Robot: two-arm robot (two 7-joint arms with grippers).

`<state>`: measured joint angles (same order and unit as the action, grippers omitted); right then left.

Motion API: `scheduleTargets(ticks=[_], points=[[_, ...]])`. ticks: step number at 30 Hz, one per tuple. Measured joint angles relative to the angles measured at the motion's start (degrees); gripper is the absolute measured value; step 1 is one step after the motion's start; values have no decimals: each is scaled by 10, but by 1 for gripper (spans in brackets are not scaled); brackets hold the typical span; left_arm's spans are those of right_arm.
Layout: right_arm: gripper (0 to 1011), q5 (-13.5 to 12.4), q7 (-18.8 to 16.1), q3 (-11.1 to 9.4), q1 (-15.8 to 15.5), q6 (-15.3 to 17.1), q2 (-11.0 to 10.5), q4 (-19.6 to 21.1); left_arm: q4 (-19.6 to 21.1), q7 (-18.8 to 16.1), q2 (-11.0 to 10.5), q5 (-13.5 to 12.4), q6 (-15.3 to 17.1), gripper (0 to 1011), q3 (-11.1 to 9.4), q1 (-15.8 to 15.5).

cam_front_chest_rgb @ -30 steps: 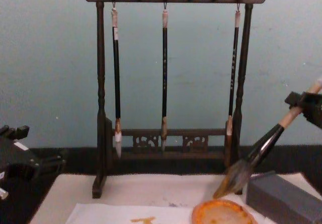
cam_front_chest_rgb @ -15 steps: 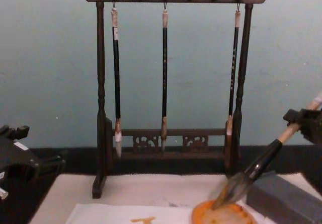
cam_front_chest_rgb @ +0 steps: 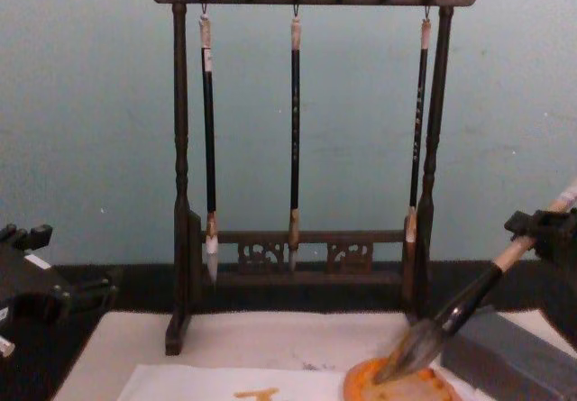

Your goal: Pick up the brush from the inkstone, write on the paper, then place the brush back to its original position.

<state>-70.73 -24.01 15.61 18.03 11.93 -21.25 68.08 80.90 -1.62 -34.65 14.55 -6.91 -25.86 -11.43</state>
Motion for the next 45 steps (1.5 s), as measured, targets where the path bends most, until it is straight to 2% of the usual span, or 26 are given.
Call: scheduleTargets(ticks=[13,45], points=[[175,-13,11,18,7,-12,-1,-17,0,0,0,0,0,1010,0,0],[175,-44,21,54,18,-30,-14,-27,0,0,0,0,0,1010,0,0]])
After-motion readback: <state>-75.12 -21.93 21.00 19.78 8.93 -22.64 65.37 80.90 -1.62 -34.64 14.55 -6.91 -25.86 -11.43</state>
